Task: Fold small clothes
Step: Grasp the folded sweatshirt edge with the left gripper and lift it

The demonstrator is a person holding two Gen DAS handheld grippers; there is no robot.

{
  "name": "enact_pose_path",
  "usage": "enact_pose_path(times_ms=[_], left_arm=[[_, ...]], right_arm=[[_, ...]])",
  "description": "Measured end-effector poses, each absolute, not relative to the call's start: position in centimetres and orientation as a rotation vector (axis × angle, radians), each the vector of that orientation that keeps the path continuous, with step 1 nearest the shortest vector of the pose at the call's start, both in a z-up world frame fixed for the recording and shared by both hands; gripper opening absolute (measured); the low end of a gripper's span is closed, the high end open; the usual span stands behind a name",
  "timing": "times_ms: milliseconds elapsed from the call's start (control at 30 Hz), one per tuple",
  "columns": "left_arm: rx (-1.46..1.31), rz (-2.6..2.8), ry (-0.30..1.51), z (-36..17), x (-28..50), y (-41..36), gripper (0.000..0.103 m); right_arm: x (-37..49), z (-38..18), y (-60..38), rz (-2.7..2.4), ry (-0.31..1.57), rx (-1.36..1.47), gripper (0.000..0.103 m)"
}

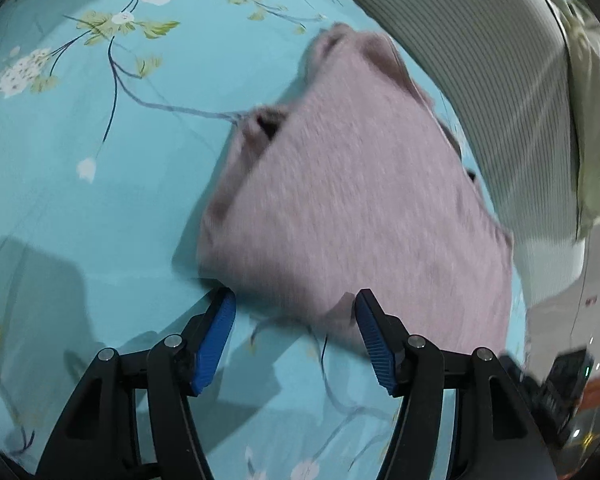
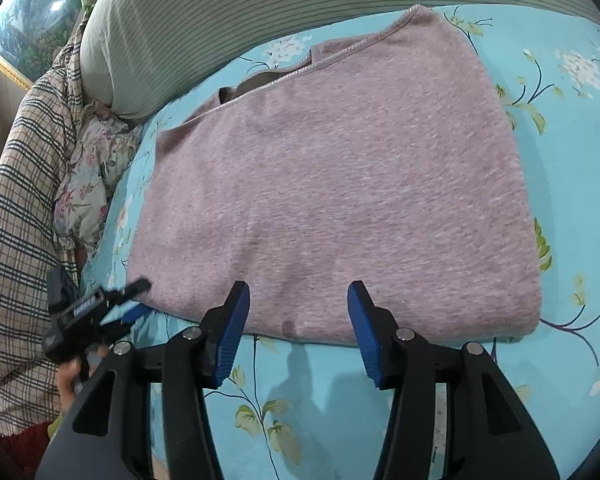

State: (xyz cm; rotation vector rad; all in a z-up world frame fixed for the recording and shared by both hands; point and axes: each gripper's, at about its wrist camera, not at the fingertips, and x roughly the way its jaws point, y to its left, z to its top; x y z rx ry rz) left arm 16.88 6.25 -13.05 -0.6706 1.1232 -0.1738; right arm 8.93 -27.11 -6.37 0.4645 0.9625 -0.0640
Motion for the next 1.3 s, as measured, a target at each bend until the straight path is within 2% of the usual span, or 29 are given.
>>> enact_pose_path(times_ms=[133,233,267,333,567,767,900,1000,1300], left_arm=[[-0.756,-0.134,1.074,-13.4,19.2,7.2,0.063],[-0.774,-0.11,1.052,-13.3,20.5,7.3,0.057],[-0.761,-0.107,1.047,-13.2,20.9,6.9,0.037],[-0.741,-0.161,1.06,-13.0,21.8,6.0,0.013],[-0.521,-0.229,0.988,-7.7,21.8,1.4,0.011],[-0.185,-0.427,0.919,-3.7,21.2,-8.6,0.011],[-0.016,-0.546,0.949,-4.8,20.2,-14.8,0.011],[0.037,-0.588,1.002,-6.8,19.9,-16.9,0.011],[0.015,-0.611,1.048,-7.8,20.2,-17.3,0.011]], right_arm=[[9.3,-6.0,-27.6,-0.067,0.961,0.46,0.052],[9.8,-5.9,-28.1,-0.06,0.957,0.458,0.052],[10.1,-5.8,-28.4,-0.058,0.954,0.458,0.052],[10.6,-5.8,-28.9,-0.052,0.95,0.462,0.052],[11.8,-5.2,-31.3,-0.015,0.938,0.518,0.052],[13.5,-4.1,-33.6,0.028,0.913,0.598,0.052],[15.4,-4.1,-34.3,0.069,0.916,0.633,0.054],[17.4,-5.1,-34.4,0.104,0.948,0.683,0.064],[23.3,-8.2,-32.1,0.176,0.997,0.741,0.065]])
